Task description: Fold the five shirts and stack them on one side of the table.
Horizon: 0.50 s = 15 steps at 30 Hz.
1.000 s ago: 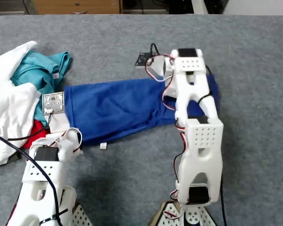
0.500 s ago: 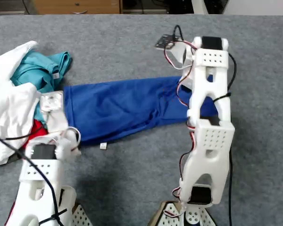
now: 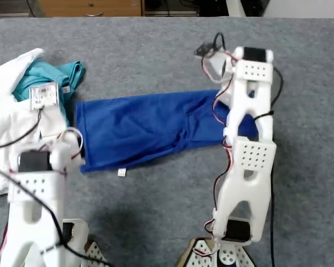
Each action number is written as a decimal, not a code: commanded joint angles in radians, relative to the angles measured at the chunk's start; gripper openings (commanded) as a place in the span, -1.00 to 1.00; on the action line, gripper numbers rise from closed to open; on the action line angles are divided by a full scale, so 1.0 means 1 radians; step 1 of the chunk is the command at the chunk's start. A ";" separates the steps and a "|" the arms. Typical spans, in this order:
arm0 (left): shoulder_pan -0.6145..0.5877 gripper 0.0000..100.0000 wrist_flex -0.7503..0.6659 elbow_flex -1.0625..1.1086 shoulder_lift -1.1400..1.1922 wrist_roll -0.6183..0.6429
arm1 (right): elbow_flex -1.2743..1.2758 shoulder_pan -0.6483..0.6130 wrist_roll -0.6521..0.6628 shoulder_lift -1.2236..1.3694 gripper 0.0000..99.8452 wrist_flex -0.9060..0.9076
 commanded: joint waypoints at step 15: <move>-0.075 -0.70 0.224 -0.684 0.799 0.077 | -0.159 0.338 -0.485 -0.134 -0.99 -0.097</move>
